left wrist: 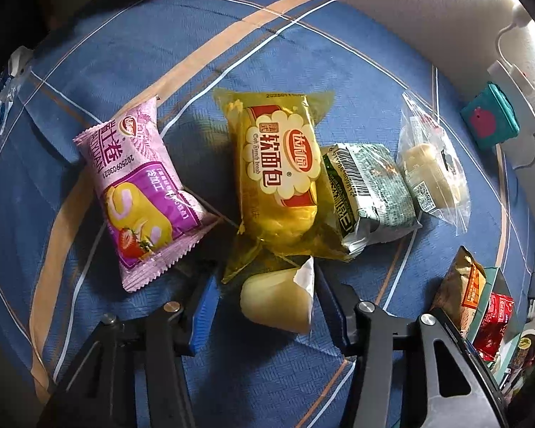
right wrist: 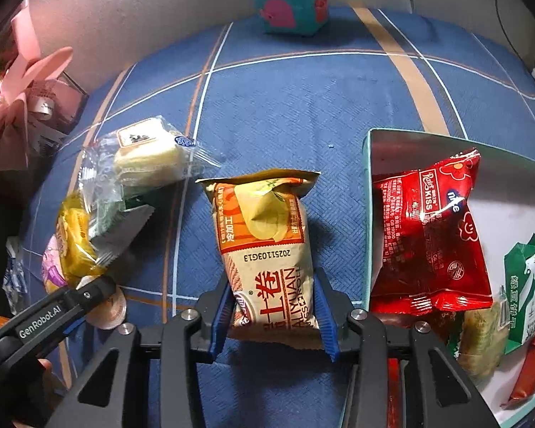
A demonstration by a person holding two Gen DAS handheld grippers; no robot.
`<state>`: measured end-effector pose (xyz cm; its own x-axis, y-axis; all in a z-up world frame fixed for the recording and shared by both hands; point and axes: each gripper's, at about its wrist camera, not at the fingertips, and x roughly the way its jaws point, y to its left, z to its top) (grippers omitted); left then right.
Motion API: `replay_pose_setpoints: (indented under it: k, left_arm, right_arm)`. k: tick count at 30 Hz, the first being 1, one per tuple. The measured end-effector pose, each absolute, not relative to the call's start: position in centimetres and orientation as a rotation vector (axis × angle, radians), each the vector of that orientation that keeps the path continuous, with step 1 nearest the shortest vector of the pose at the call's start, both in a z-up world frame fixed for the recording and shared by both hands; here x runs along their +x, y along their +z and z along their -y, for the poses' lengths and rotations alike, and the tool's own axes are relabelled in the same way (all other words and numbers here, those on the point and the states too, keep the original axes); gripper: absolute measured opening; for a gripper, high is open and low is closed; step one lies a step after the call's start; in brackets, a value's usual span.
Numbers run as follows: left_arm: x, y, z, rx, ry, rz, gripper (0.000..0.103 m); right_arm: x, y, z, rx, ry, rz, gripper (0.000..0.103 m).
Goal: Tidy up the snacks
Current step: 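Grasp the yellow-orange bread bag with the right gripper while the left gripper grasps the pudding cup, then carry the bread bag and pudding cup over the tray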
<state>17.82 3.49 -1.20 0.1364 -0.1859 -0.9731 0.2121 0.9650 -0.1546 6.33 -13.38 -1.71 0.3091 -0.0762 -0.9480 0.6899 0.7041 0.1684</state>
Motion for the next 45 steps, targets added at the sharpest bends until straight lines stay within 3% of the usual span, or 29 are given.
replay_pose_setpoints:
  k: [3, 21, 33, 45]
  left_arm:
    - [17.6, -1.3, -2.7, 0.031, -0.287, -1.401, 0.041]
    - [15.6, 0.7, -4.4, -0.031, -0.324, -1.398, 0.038]
    - [13.8, 5.1, -5.9, -0.098, -0.388, -1.333, 0.038]
    - [10.8, 7.9, -1.8, -0.075, -0.507, -1.284, 0.038]
  right_arm:
    - [6.8, -1.9, 12.9, 0.604, -0.561, -1.164, 0.044]
    - [6.3, 1.9, 12.0, 0.619, -0.557, -1.082, 0.039]
    - [4.1, 5.1, 11.8, 0.644, -0.555, -1.057, 0.039]
    - [0.9, 4.5, 14.2, 0.712, -0.613, -1.093, 0.040]
